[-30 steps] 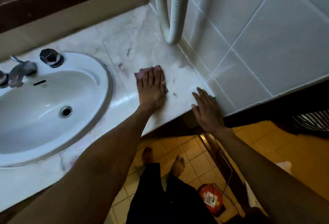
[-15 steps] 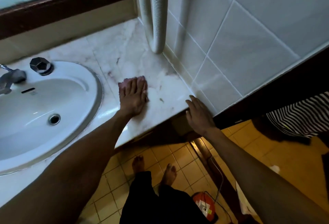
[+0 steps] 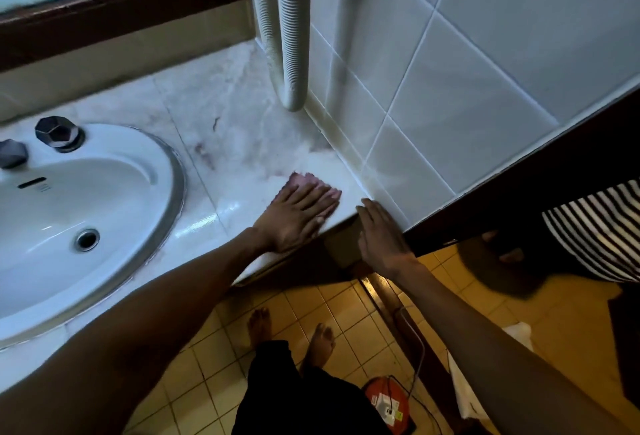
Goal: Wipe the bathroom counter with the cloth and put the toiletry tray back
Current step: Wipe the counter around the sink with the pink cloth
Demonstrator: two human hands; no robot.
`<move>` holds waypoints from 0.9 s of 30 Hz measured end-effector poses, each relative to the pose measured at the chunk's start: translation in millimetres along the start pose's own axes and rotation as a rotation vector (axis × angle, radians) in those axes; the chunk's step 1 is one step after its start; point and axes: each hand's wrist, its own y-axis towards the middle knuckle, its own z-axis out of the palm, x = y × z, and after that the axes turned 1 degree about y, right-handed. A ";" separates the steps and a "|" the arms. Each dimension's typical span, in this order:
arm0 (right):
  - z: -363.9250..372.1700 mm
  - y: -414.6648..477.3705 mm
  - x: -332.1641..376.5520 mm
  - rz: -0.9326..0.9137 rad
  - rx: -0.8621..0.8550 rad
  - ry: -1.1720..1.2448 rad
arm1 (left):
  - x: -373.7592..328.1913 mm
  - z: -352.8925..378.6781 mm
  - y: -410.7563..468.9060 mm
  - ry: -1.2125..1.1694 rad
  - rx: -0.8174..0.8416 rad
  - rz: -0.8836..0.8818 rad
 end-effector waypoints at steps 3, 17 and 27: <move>1.6 3.5 -0.5 -0.006 -0.024 0.020 | 23.1 -5.6 23.2 -0.037 -0.008 -0.223; 9.6 25.9 3.4 -0.098 -0.281 0.102 | 7.8 -5.7 22.7 -0.085 -0.042 -0.176; 18.0 127.5 66.2 -0.248 -0.235 0.130 | 150.6 -25.2 -4.0 -0.191 -0.125 -0.772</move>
